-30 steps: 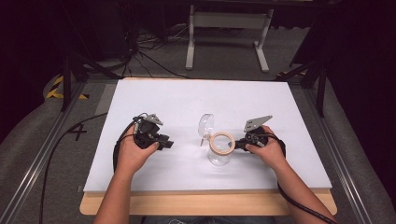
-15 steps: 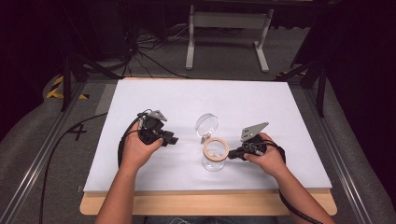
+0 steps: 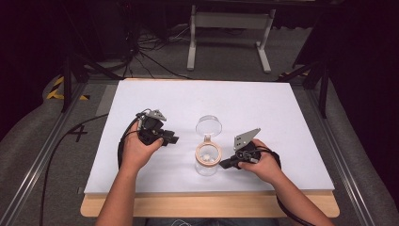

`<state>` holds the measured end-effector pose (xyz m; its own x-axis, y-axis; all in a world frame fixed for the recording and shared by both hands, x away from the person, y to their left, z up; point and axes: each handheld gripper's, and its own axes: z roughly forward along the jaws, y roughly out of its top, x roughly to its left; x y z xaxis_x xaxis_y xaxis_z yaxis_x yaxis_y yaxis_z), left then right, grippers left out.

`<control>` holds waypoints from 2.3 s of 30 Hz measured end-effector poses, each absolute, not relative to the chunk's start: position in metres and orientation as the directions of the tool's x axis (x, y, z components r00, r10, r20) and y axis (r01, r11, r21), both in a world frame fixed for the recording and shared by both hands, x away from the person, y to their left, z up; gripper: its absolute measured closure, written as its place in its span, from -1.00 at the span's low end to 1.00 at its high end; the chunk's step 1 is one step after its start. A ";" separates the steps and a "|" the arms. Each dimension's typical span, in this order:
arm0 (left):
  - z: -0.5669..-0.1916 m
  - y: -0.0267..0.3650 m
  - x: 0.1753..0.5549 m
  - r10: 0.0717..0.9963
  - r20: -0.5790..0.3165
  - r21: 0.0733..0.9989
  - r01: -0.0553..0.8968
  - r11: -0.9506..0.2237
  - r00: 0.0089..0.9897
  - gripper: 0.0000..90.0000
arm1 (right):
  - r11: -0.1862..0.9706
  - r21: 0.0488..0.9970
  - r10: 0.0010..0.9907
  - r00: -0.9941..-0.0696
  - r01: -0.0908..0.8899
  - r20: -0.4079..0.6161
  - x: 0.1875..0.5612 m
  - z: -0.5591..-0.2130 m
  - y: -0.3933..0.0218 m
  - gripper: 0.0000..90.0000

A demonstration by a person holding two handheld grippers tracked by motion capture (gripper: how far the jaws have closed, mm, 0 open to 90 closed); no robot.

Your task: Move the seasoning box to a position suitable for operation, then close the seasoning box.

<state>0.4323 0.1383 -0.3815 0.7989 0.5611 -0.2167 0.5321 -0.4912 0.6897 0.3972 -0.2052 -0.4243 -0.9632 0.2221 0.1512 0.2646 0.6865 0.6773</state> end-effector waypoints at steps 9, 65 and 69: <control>-0.381 0.136 0.434 0.558 -0.215 0.691 0.529 -0.492 0.801 0.50 | 0.691 0.677 0.209 -0.966 0.254 0.149 0.394 -0.427 -0.198 1.00; -0.349 0.099 0.420 0.468 -0.225 0.880 0.385 -0.279 0.855 0.96 | 0.441 0.853 0.312 -0.939 0.279 0.146 0.377 -0.359 -0.184 1.00; -0.348 0.101 0.419 0.445 -0.249 0.865 0.404 -0.296 0.860 0.99 | 0.439 0.855 0.314 -0.939 0.277 0.143 0.377 -0.359 -0.186 1.00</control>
